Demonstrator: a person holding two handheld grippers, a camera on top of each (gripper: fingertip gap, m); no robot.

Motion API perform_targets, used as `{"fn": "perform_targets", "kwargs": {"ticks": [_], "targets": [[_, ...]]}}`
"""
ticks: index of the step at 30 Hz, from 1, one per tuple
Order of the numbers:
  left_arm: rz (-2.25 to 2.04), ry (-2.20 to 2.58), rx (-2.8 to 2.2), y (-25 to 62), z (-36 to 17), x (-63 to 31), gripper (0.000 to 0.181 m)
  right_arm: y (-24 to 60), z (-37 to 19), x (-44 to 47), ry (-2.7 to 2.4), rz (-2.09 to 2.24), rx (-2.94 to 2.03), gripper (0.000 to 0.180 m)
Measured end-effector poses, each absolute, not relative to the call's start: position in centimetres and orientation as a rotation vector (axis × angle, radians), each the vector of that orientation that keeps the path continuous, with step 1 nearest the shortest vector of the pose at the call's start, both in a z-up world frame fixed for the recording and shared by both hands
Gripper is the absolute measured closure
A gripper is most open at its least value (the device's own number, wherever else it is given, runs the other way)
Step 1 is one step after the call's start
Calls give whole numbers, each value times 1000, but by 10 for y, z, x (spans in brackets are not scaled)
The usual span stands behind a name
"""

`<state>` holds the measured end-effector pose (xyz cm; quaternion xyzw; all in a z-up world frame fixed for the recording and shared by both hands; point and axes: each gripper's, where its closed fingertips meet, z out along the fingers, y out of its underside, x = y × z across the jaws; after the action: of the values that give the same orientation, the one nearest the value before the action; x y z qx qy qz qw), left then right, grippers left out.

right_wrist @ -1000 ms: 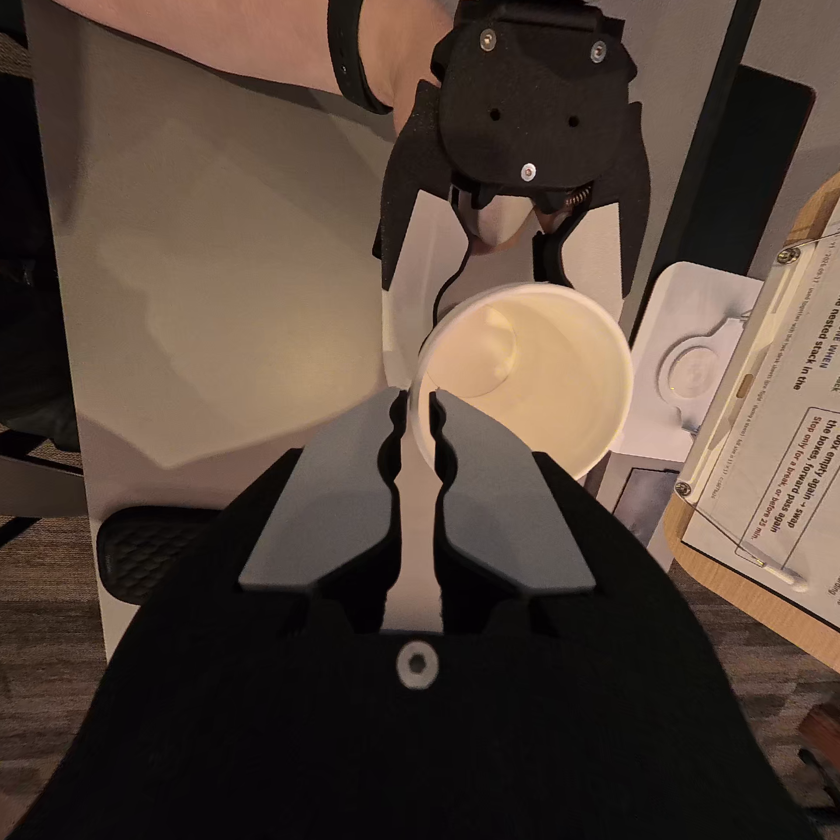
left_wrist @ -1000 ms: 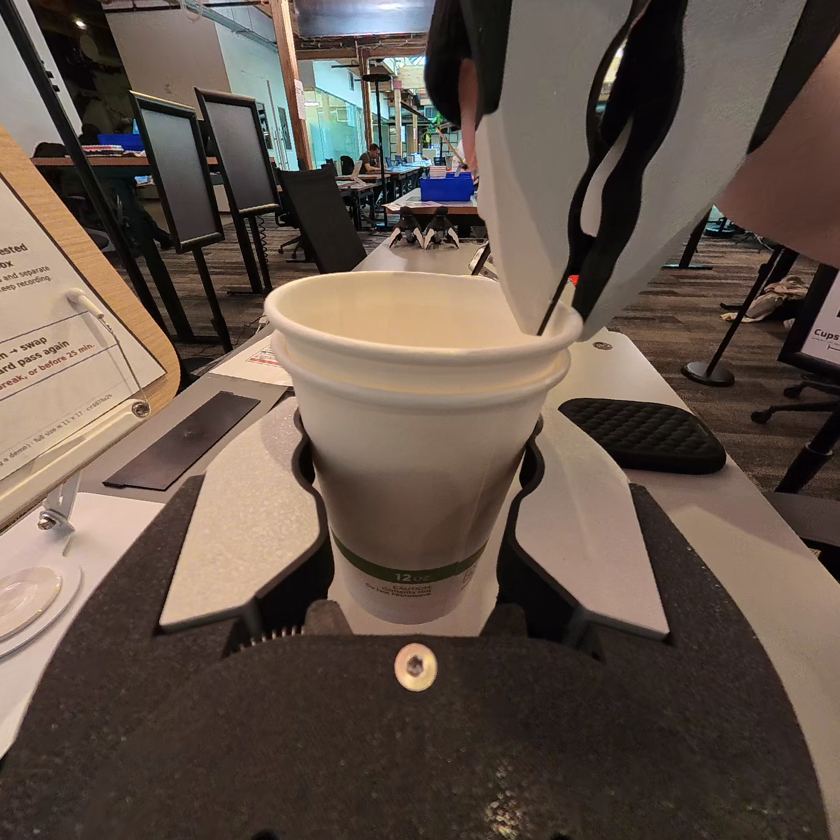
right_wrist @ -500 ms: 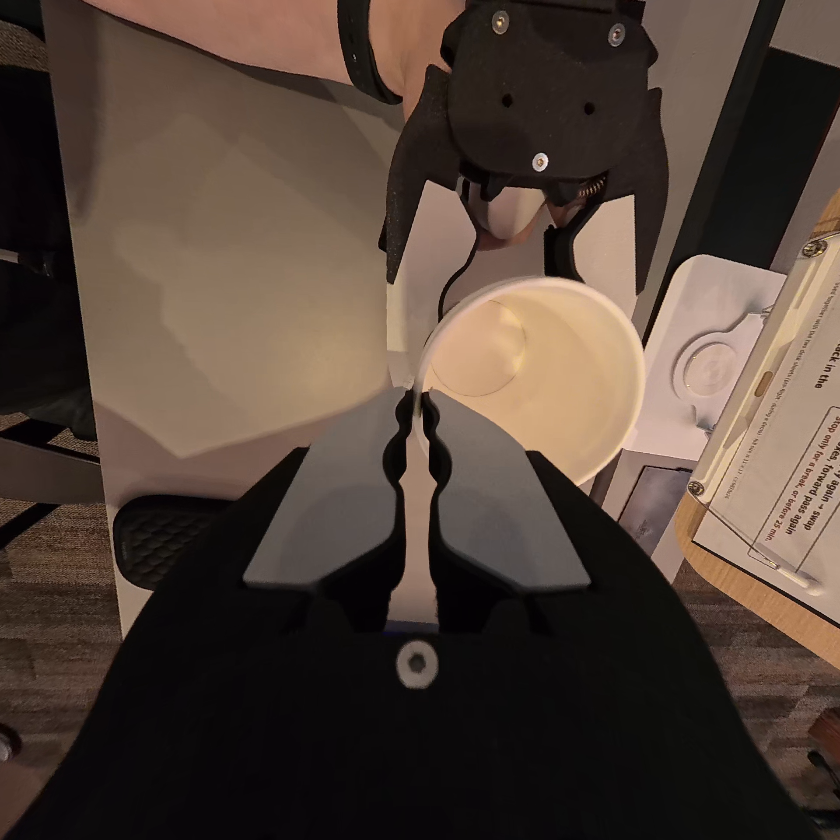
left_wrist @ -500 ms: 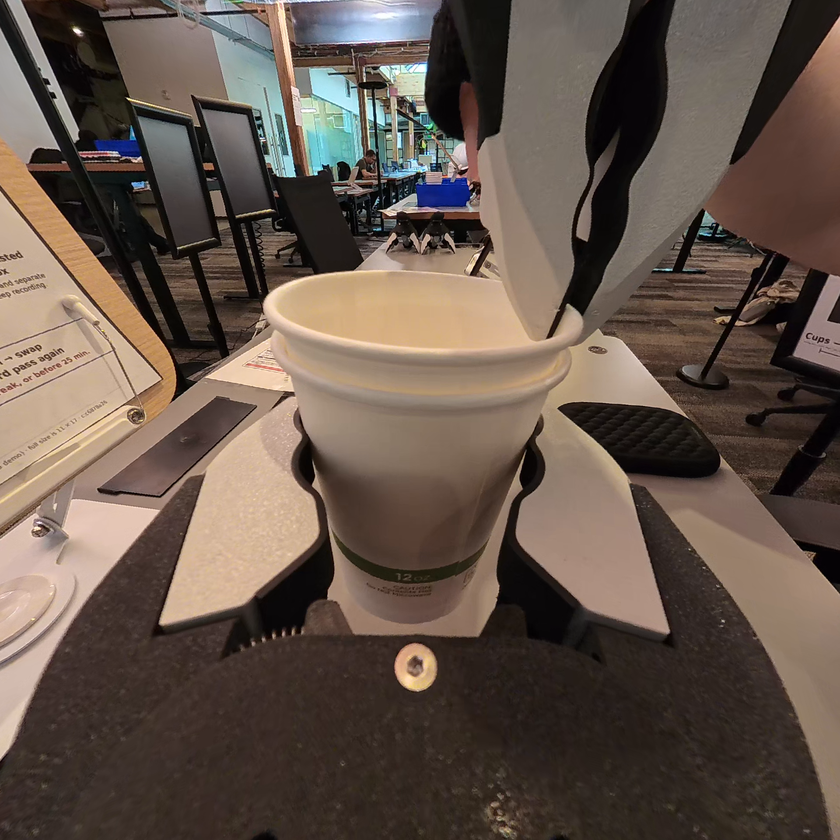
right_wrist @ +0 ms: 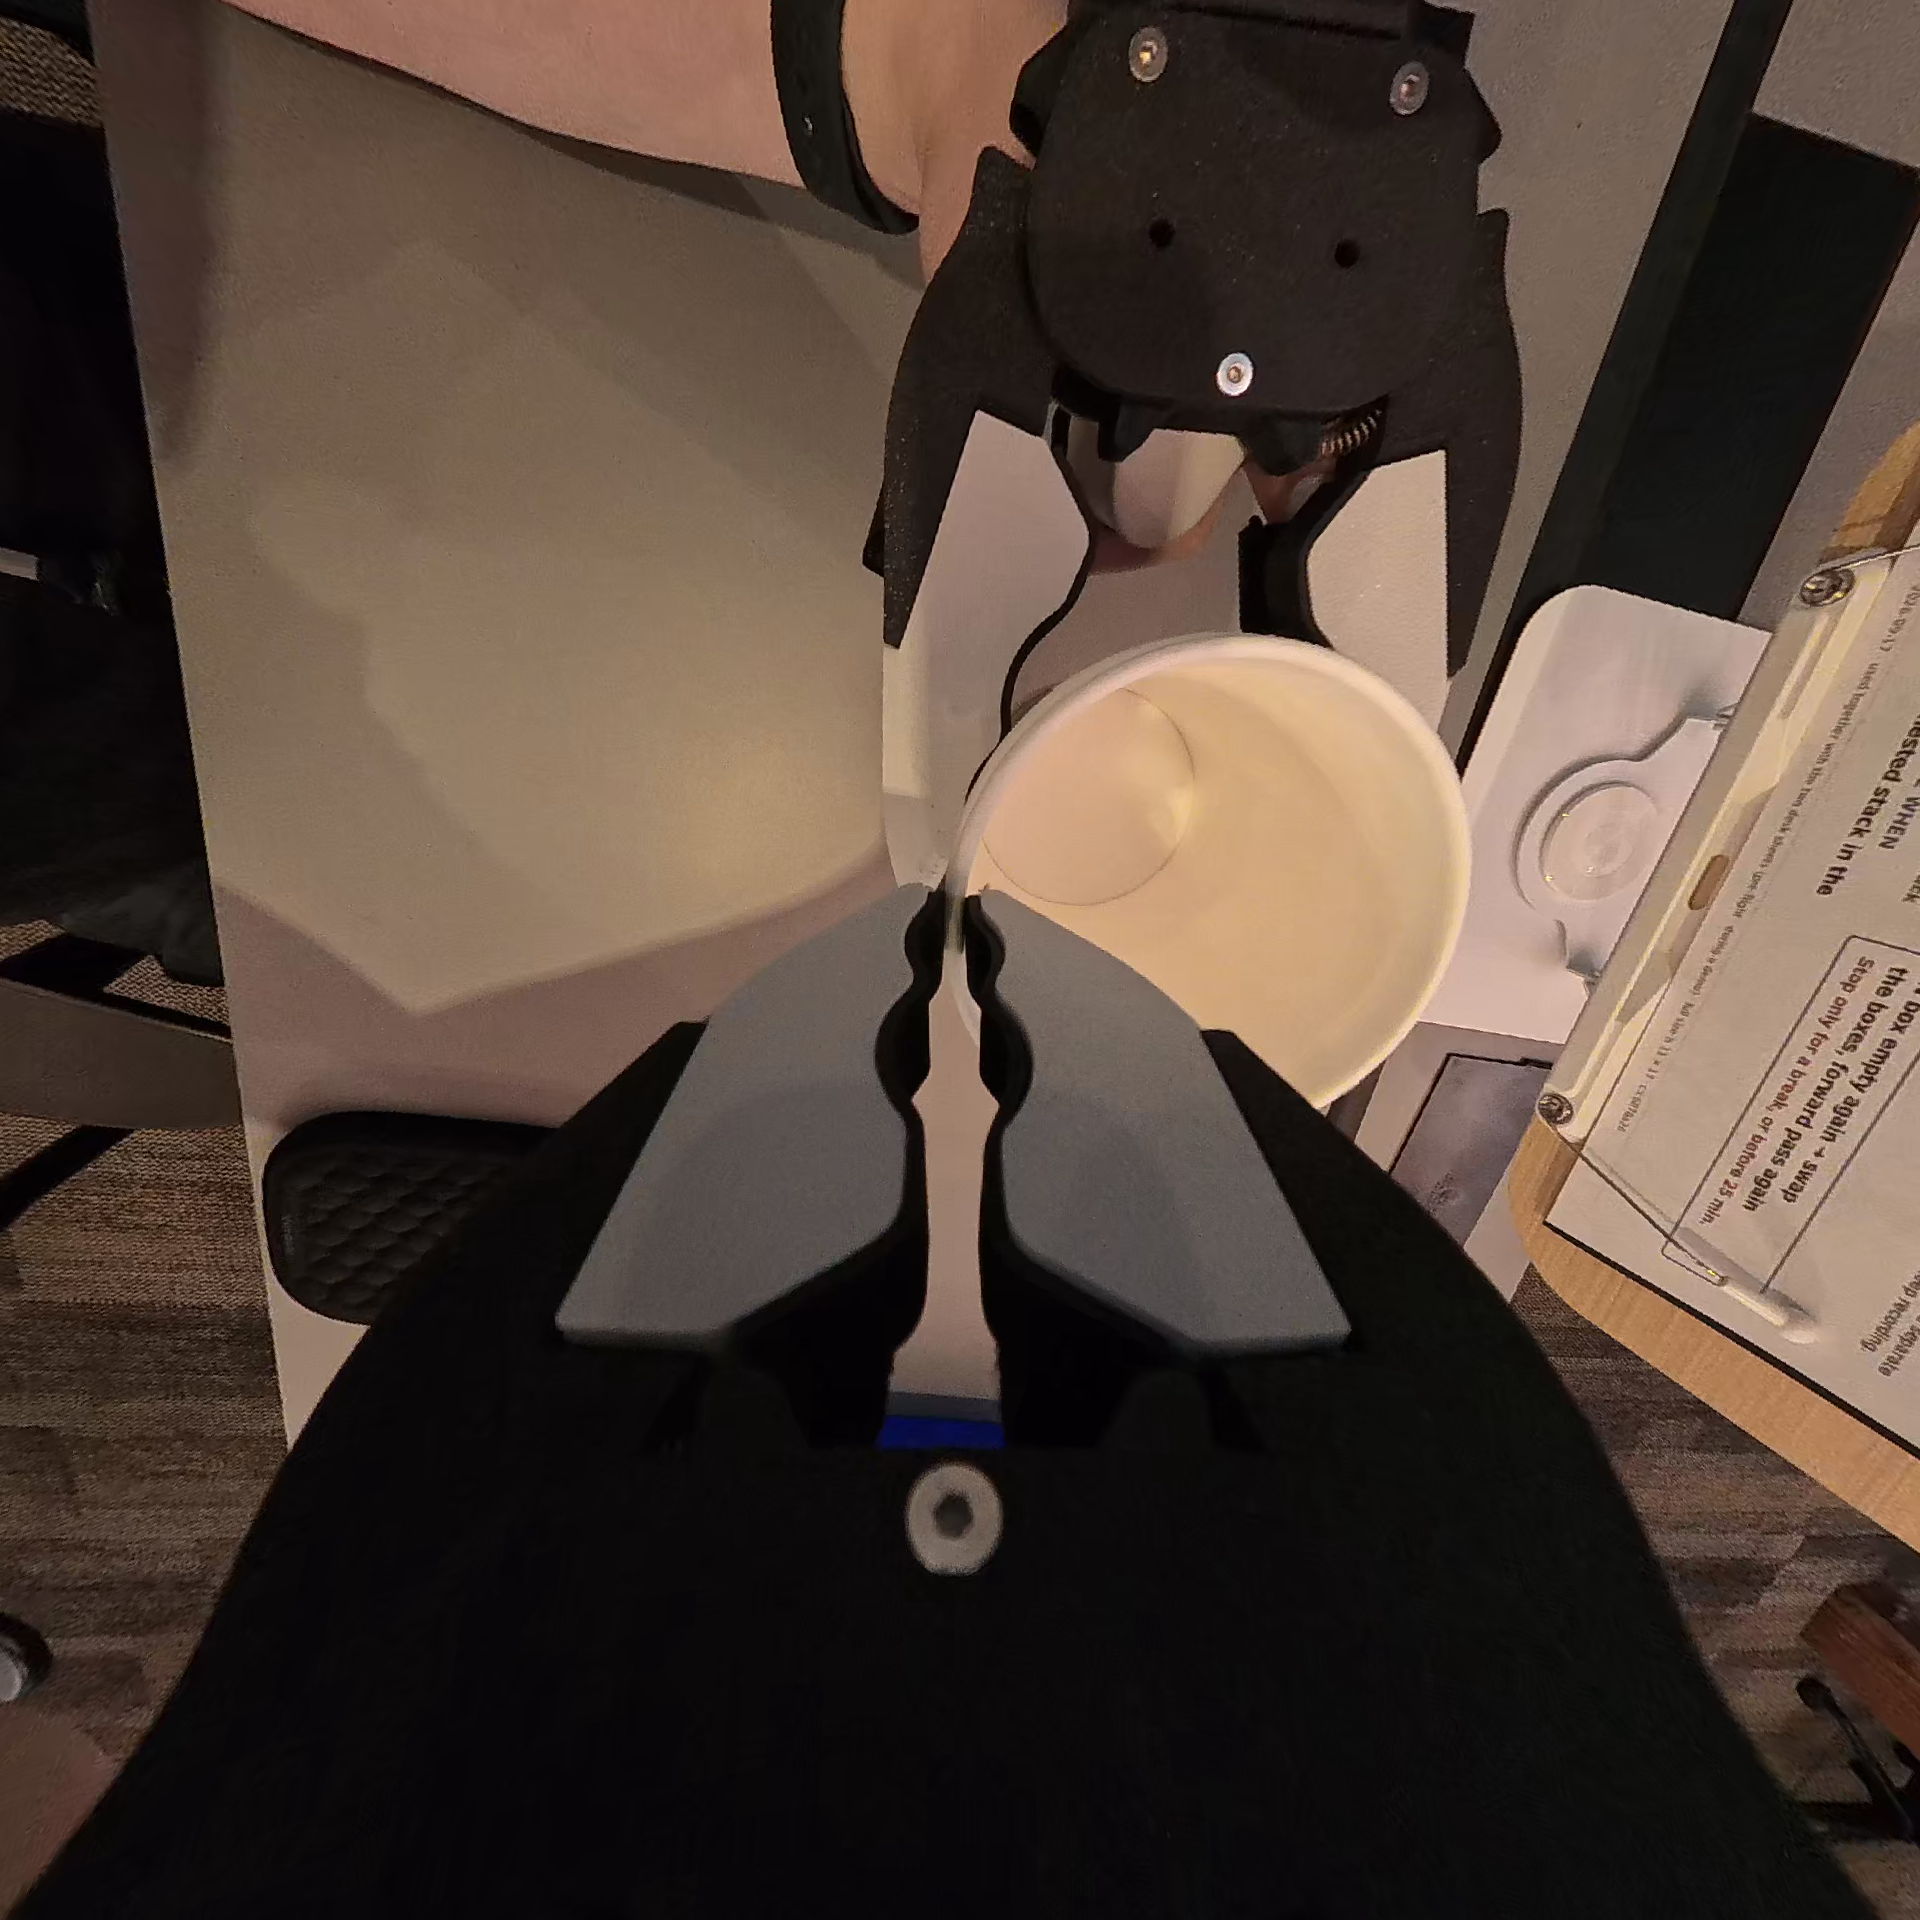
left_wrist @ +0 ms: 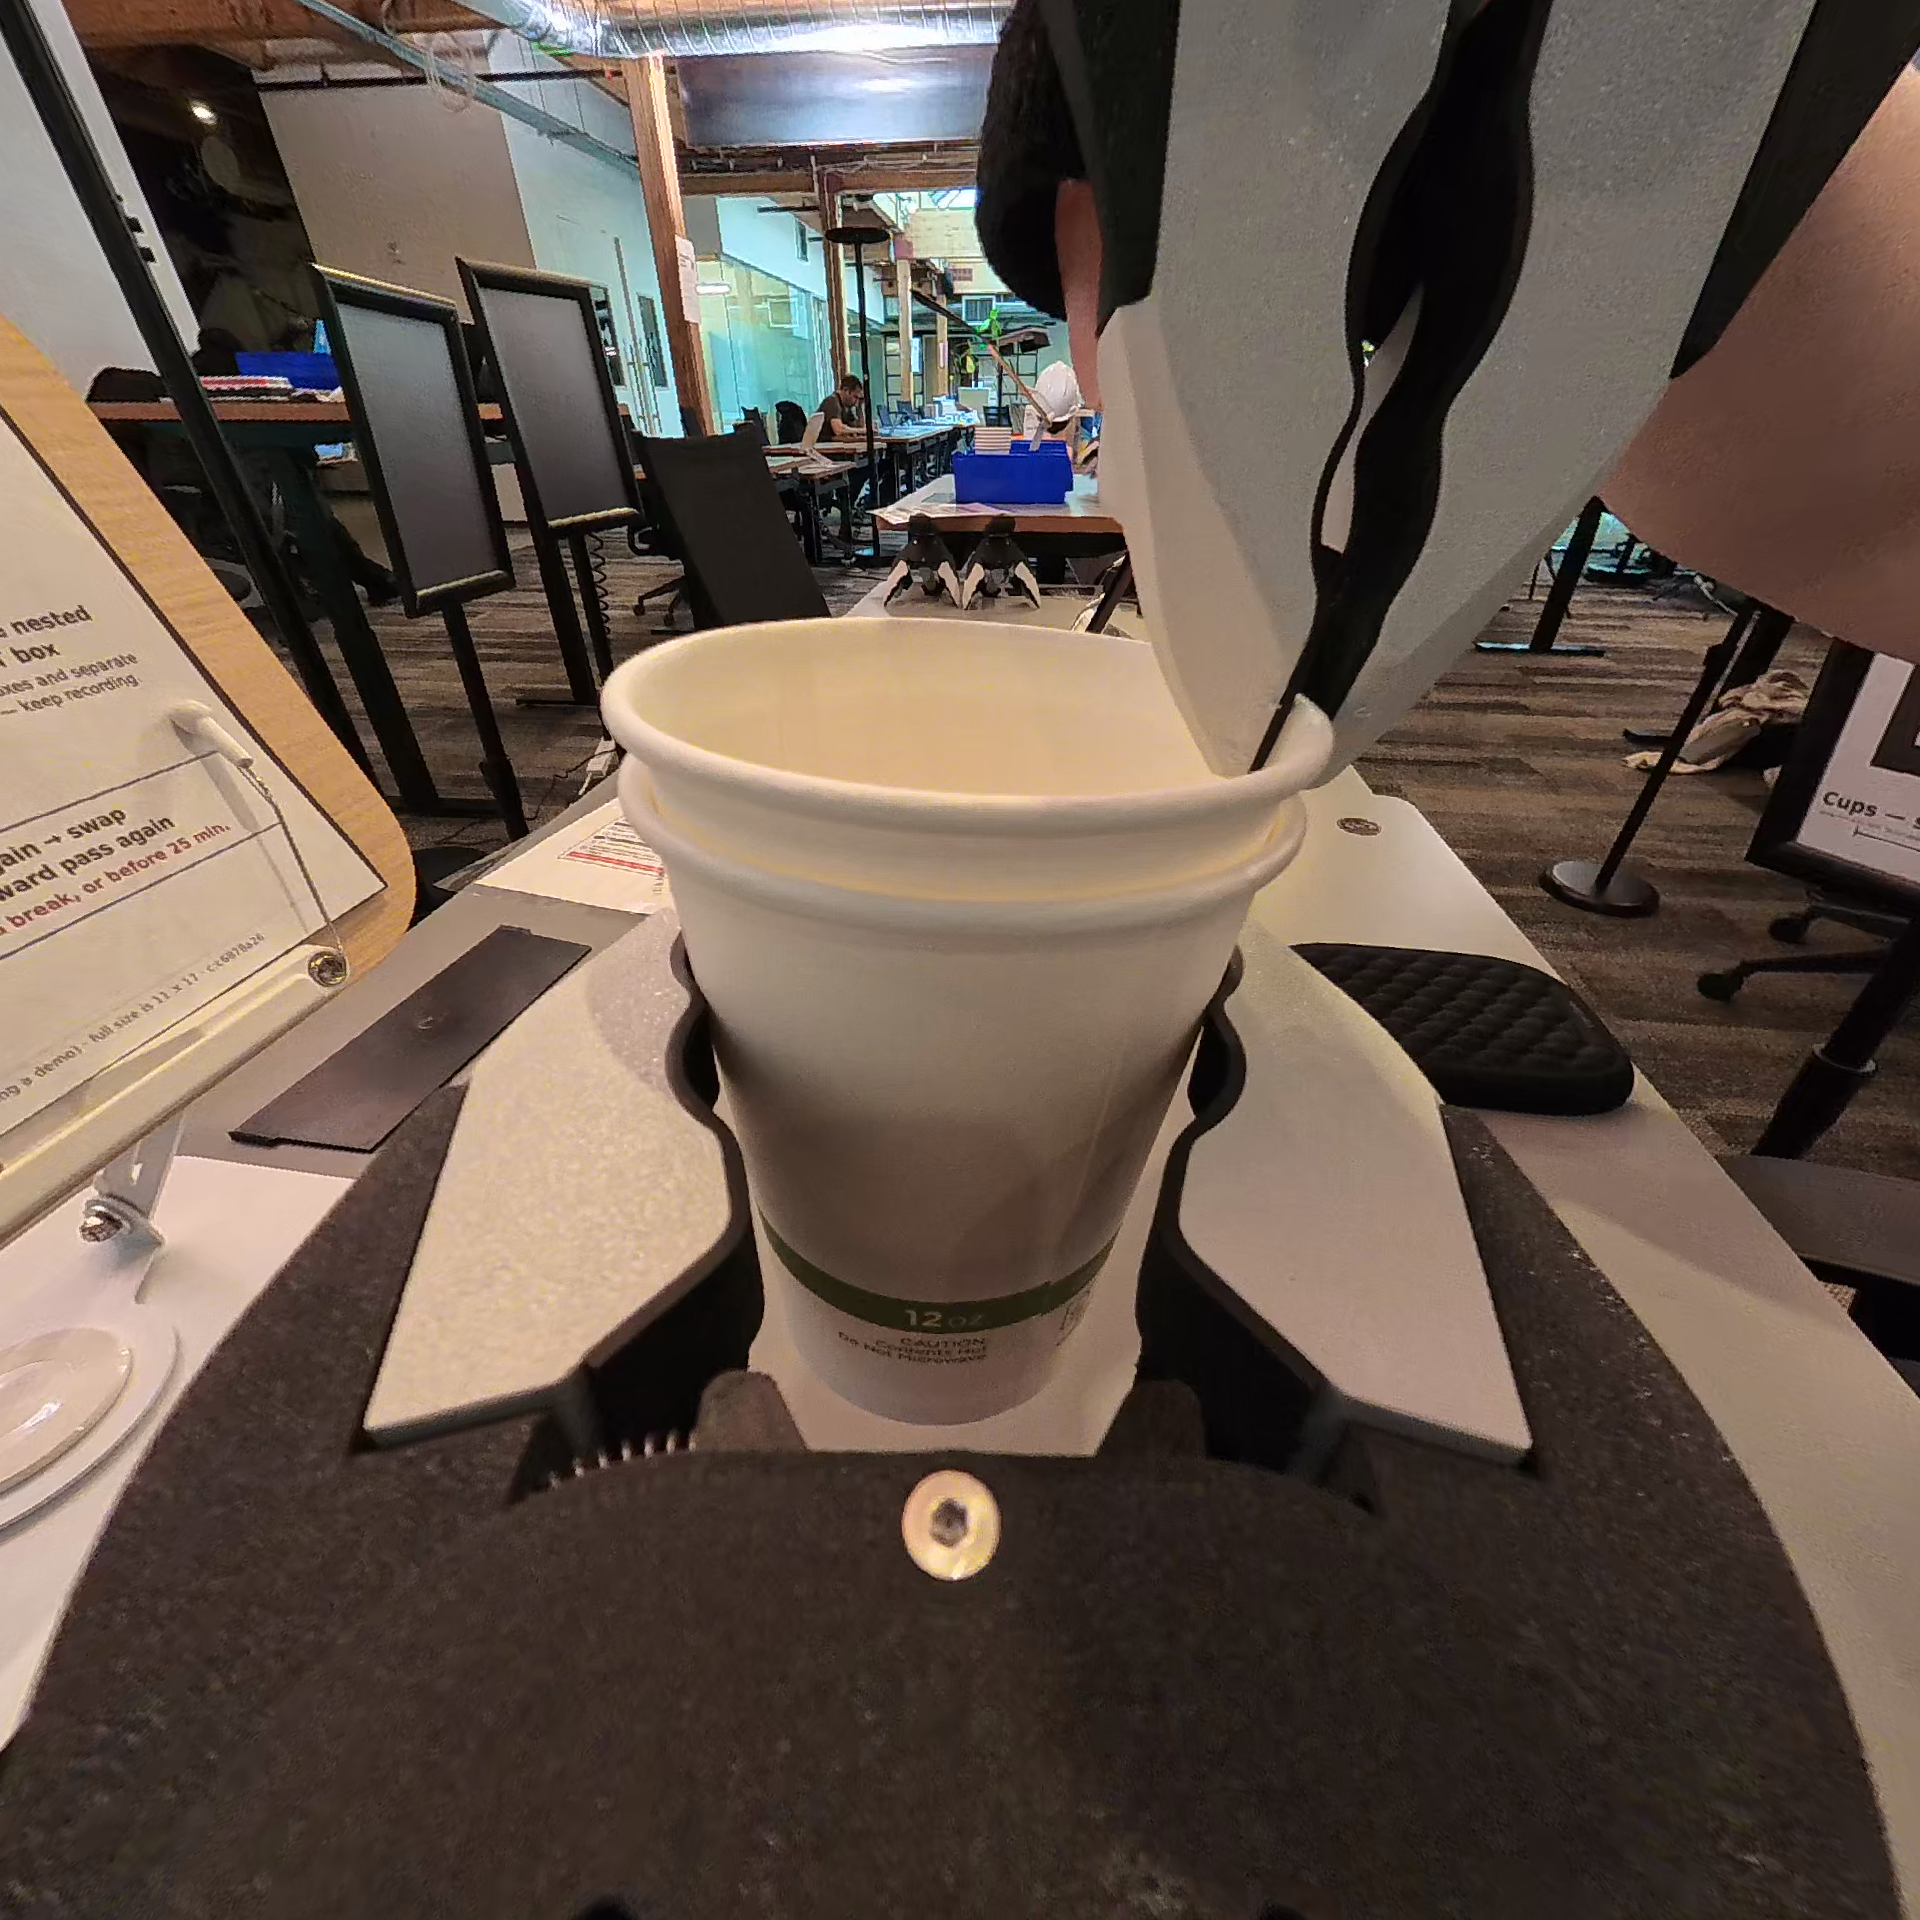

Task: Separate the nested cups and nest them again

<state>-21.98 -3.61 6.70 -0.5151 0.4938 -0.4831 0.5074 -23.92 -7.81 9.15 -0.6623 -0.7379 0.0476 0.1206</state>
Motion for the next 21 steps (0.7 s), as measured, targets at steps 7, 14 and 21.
{"fn": "perform_targets", "kwargs": {"ticks": [7, 14, 21], "targets": [[-1160, 1196, -1236, -38, 68, -220, 91, -80, 94, -239, -2154, 145, -1957, 176], [-1143, 1208, -1245, -37, 65, -219, 91, -80, 105, -237, -2132, 135, -1934, 177], [-1145, 1204, -1257, -35, 62, -218, 91, -76, 146, -228, -2077, 91, -1942, 177]]}}
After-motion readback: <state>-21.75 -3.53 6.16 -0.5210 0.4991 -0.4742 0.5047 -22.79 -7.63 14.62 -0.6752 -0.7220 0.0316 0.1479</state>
